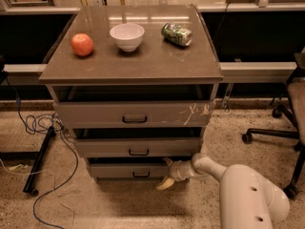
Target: Open bottom drawer
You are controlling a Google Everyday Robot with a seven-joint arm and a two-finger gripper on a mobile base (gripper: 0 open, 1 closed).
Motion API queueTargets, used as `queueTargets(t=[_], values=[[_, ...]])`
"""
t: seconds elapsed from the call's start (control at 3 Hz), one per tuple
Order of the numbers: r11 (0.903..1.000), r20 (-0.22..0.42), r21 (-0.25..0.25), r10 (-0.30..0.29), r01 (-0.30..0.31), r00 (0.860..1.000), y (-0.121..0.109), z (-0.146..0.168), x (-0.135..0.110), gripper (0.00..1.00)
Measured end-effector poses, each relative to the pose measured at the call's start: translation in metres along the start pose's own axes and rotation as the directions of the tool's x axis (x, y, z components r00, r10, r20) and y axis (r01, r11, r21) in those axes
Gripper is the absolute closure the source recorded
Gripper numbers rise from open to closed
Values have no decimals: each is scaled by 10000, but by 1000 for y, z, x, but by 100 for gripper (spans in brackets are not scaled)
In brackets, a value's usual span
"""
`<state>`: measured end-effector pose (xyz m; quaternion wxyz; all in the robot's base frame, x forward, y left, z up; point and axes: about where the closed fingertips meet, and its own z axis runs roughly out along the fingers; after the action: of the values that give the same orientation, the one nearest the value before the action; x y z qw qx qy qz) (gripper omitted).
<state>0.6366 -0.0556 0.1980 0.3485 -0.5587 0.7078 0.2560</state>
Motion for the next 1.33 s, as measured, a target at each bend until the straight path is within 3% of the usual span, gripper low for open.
queueTargets(t=[1.0, 1.33], values=[[9998, 12, -193, 57, -57, 10000, 10, -5, 2, 94], [9993, -39, -263, 266, -267, 9996, 38, -23, 11, 100]])
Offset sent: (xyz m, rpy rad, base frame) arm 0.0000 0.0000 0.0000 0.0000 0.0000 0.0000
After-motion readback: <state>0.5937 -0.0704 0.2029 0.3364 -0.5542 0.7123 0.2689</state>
